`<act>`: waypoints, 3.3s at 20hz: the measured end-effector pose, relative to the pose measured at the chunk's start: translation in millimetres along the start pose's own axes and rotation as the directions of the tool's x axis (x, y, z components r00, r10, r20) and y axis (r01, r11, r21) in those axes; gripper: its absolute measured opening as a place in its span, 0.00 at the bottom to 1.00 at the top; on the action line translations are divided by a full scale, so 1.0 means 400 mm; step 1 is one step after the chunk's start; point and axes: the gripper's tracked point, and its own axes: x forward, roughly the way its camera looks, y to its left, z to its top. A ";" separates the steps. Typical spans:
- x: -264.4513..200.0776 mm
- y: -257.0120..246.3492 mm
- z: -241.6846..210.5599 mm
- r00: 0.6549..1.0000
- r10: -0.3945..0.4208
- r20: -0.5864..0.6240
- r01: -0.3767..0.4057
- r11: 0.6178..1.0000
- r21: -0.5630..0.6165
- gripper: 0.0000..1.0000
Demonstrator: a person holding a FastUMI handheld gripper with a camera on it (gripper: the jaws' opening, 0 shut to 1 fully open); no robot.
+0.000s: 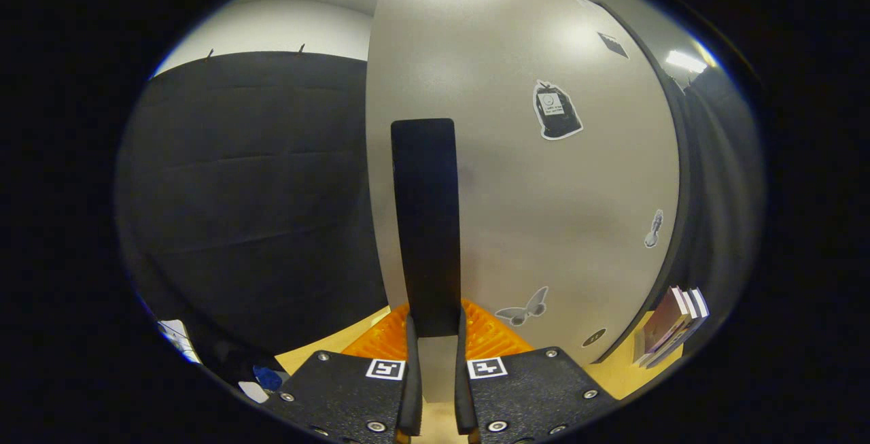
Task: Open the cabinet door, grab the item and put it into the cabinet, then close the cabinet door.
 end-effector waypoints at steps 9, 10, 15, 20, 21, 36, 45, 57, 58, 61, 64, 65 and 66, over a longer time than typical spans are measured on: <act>-0.134 -0.068 -0.017 0.992 0.129 0.015 -0.129 0.991 0.019 0.19; -0.153 -0.074 -0.020 0.992 0.127 0.016 -0.127 0.992 0.016 0.19; -0.224 -0.115 -0.027 0.995 0.102 0.016 -0.102 0.994 0.022 0.22; -0.301 -0.183 -0.038 0.999 0.035 0.023 -0.035 0.999 0.019 0.27; -0.315 -0.198 -0.039 1.000 0.014 0.024 -0.015 1.000 0.022 0.28; -0.420 -0.439 -0.071 0.943 -0.325 0.069 0.313 0.939 0.138 0.39; -0.505 -0.462 -0.123 0.876 -0.468 0.116 0.455 0.882 0.125 0.80; -0.576 -0.360 -0.672 0.679 -0.728 -0.097 0.730 0.653 0.202 0.90; -0.553 -0.303 -0.721 0.683 -0.721 -0.118 0.726 0.652 0.220 0.91; -0.456 -0.121 -0.849 0.725 -0.663 -0.188 0.688 0.683 0.245 0.91; -0.337 0.003 -0.888 0.783 -0.594 -0.185 0.622 0.737 0.265 0.91; -0.297 0.022 -0.894 0.797 -0.577 -0.177 0.604 0.752 0.266 0.91; -0.269 0.035 -0.906 0.806 -0.566 -0.171 0.591 0.763 0.261 0.91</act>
